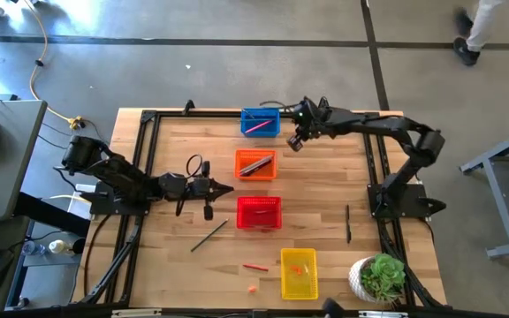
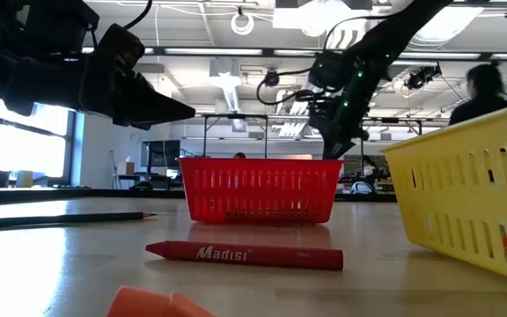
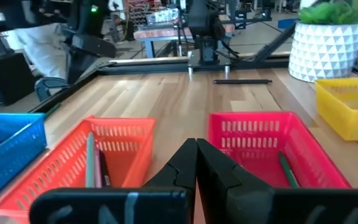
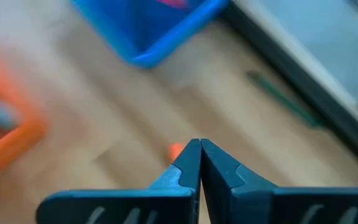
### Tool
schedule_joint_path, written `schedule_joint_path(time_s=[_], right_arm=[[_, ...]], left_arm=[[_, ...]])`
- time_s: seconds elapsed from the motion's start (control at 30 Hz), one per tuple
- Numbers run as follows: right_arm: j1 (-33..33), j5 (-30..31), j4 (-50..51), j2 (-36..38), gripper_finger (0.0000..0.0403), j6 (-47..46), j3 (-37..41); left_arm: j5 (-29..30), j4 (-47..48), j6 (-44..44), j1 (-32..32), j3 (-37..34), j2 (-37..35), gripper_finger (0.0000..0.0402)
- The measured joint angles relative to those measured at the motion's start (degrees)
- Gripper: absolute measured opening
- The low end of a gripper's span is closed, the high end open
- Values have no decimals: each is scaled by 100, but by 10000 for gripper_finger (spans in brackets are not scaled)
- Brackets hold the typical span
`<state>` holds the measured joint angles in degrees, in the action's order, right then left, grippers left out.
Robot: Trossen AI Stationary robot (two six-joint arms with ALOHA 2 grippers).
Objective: Sort crayons/erasers/pens/pencils in bins
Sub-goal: Put the orange eraser into the yellow bin
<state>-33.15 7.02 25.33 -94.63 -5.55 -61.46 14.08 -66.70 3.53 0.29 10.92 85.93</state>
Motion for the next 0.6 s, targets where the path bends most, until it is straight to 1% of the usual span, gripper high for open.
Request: schedule_joint_path(time_s=[0.07,0.1,0.2,0.23,0.27,0.33,0.37,0.4,0.43,0.47,0.53,0.6], right_arm=[[111,-240,29,-76,0,258,-29],[168,-226,40,-81,0,341,-29],[198,63,41,-52,0,432,-40],[182,105,71,-37,0,418,-40],[166,134,97,-30,0,411,-40],[156,125,145,-28,0,413,-40],[158,127,191,-28,0,436,-40],[162,123,220,-28,0,449,-40],[164,105,225,-28,0,456,-40],[162,105,224,-28,0,458,-40],[156,107,220,-28,0,467,-40],[149,107,220,-28,0,502,-40]], left_arm=[[-13,20,13,-51,0,0,0],[-21,25,58,-78,0,0,0],[-32,27,140,-122,0,0,1],[-153,37,107,-137,0,0,1],[-439,76,48,-155,1,0,0],[-1373,268,74,-286,13,0,0],[-1731,446,98,-413,58,0,1],[-1884,664,90,-583,132,0,1],[-1843,941,54,-781,231,0,1],[-1639,1285,6,-995,371,0,1],[-1027,2011,-97,-1467,726,47,1],[-622,2622,-170,-1946,1169,265,2]])
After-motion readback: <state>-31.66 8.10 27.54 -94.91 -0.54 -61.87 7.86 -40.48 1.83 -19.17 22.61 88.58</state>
